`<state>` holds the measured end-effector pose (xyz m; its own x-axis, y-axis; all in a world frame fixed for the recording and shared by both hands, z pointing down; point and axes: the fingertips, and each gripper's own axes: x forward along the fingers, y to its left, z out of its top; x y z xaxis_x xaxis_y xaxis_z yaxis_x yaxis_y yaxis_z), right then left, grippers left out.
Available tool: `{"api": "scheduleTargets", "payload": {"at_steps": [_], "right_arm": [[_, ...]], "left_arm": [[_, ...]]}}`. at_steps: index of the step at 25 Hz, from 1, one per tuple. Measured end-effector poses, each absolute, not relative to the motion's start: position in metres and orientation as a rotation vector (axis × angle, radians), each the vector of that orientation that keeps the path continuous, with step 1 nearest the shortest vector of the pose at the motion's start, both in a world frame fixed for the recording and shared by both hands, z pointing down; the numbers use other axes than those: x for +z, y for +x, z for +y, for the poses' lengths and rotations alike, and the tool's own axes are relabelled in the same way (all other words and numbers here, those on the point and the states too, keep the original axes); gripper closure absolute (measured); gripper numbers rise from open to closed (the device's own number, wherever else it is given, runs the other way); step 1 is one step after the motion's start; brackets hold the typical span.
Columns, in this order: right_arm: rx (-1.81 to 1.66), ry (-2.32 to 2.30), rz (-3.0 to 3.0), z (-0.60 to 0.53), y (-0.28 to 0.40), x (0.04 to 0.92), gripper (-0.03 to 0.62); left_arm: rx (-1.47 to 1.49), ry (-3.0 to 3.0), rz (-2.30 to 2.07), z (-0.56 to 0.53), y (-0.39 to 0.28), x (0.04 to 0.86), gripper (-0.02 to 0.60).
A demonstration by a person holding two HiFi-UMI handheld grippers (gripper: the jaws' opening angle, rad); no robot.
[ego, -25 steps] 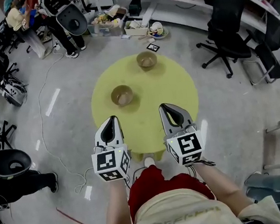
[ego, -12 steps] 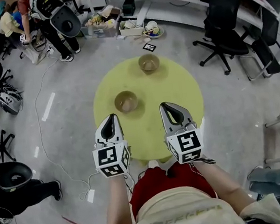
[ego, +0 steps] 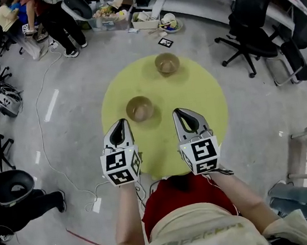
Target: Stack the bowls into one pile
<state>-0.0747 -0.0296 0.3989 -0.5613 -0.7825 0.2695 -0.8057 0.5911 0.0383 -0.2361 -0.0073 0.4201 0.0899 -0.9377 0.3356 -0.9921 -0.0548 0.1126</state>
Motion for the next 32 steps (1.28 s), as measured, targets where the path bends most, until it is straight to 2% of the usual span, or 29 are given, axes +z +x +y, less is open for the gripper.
{"api": "scheduleTargets", "payload": {"at_steps": [15,20,32], "right_arm": [[0.208,1.182,-2.538,-0.117,-0.112,0.448,0.557],[0.240,1.150,-2.522,-0.130,-0.119,0.464,0.557],[0.300,1.093,-2.493,-0.157,-0.126,0.495,0.557]], "left_arm": [[0.330,1.848,-1.824,-0.076,-0.265,0.496,0.555],[0.330,1.783,-1.769,-0.086,-0.268,0.520,0.514],[0.355,1.680,-1.711,-0.107,-0.269,0.560,0.491]]}}
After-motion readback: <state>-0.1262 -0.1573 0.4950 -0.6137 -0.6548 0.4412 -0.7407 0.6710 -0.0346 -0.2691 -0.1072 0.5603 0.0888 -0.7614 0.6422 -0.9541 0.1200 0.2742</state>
